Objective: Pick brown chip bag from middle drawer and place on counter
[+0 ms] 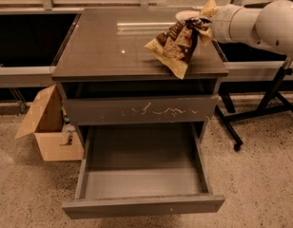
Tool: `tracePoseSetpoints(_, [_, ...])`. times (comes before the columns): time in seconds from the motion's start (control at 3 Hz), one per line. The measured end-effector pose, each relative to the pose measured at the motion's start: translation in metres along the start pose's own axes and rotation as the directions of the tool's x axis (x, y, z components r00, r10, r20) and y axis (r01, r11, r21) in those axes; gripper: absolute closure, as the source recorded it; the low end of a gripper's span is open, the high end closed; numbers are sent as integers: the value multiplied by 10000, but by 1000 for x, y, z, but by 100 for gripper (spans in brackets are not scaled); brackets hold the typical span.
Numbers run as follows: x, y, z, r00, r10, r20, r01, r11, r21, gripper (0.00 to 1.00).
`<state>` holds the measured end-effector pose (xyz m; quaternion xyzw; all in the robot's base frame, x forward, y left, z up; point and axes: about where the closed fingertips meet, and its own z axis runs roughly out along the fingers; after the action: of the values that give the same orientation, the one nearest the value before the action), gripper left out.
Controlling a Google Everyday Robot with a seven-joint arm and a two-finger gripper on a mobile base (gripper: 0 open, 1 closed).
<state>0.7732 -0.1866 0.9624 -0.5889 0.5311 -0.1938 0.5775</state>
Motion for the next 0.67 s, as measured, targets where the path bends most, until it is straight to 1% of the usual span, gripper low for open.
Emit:
tracePoseSetpoints(0.33, [7, 3, 16, 9978, 648, 127, -649, 9979, 36, 81])
tracePoseSetpoints(0.67, [11, 10, 34, 9918, 1218, 381, -1211, 9924, -219, 58])
